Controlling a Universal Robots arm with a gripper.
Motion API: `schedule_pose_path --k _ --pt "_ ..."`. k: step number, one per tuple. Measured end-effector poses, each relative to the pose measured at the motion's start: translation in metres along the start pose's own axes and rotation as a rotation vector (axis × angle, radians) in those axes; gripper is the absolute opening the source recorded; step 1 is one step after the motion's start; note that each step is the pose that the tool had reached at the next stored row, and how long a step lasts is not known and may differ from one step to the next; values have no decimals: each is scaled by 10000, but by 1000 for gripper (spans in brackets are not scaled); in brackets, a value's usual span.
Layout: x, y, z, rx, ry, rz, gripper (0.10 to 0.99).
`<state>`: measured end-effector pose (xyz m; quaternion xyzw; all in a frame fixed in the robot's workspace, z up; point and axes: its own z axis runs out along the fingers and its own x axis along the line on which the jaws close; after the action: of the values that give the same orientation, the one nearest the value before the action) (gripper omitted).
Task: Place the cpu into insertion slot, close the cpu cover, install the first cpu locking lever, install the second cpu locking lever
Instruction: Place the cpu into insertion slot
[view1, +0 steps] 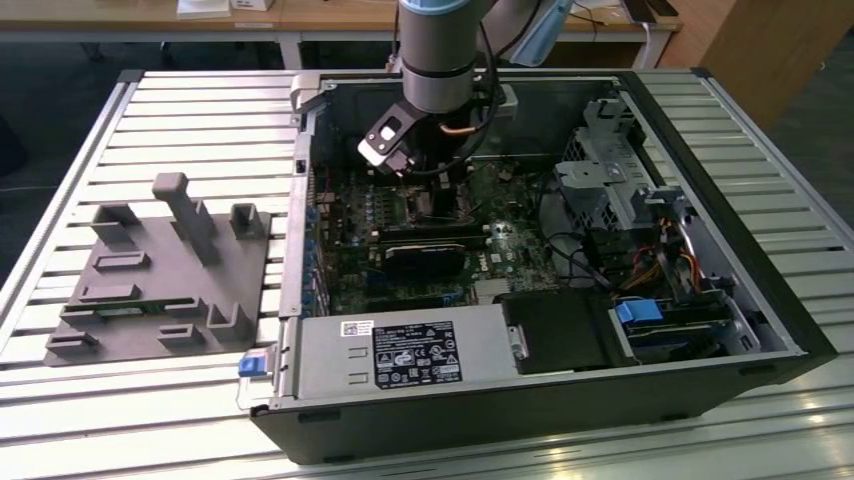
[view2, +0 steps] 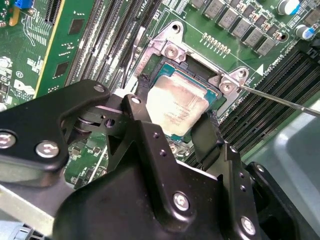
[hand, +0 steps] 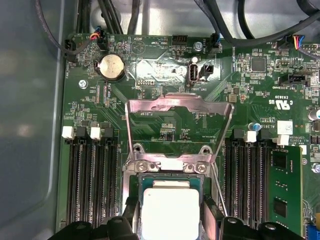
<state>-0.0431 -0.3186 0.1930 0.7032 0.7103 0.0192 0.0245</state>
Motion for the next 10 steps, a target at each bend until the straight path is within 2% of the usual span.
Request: schedule_pose_path --k 6,7,9,10 --pt "0 8 -130 1 0 0 616" --pt "-1 9 -146 1 -1 0 600" --pt "-1 10 -162 3 0 0 478" --pt "-1 10 -168 4 0 1 478"
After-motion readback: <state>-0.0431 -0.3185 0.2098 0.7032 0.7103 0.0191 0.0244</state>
